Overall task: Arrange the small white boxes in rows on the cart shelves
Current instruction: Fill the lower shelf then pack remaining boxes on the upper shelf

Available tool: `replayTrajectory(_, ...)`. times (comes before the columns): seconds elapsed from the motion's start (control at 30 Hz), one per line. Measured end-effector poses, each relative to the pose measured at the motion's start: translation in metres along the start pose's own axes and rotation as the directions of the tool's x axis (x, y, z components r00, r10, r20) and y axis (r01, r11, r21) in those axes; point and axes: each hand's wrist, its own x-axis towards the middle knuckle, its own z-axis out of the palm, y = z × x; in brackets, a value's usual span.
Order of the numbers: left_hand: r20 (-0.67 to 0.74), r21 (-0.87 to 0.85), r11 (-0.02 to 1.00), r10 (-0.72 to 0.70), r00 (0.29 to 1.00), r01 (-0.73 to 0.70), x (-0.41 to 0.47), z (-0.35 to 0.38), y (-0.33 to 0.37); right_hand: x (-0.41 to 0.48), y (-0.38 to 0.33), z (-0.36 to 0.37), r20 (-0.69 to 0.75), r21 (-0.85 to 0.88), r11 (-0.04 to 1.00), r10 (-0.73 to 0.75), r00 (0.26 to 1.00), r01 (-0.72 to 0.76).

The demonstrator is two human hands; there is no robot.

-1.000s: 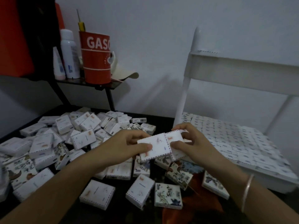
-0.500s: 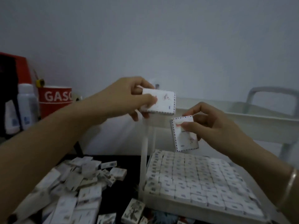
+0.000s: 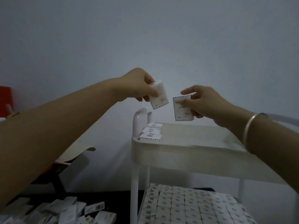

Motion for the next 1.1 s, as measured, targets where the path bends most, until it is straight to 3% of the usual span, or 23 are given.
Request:
replayTrajectory(0.37, 0.052, 0.152, 0.988, -0.004, 0.999, -0.004, 0.07, 0.029, -0.013, 0.093, 0.03, 0.026, 0.007, -0.074, 0.983, 0.167, 0.986, -0.166)
replayTrajectory(0.57, 0.015, 0.364, 0.931, 0.006, 1.0, -0.011, 0.098, 0.053, -0.025, 0.111, 0.051, 0.042, 0.062, -0.039, 0.971, 0.239, 0.969, -0.237)
replayTrajectory(0.77, 0.292, 0.571, 0.808, -0.036, 0.956, -0.144, 0.113, 0.073, -0.029, 0.11, 0.071, 0.049, 0.129, -0.092, 0.958, 0.283, 0.95, -0.273)
replayTrajectory(0.87, 0.351, 0.639, 0.747, -0.075, 0.933, -0.181, 0.119, 0.081, -0.033, 0.109, 0.073, 0.052, 0.138, -0.09, 0.956, 0.288, 0.948, -0.278)
replayTrajectory(1.1, 0.454, 0.665, 0.673, -0.019, 0.891, -0.324, 0.123, 0.09, -0.042, 0.11, 0.078, 0.057, 0.182, -0.135, 0.96, 0.266, 0.947, -0.244)
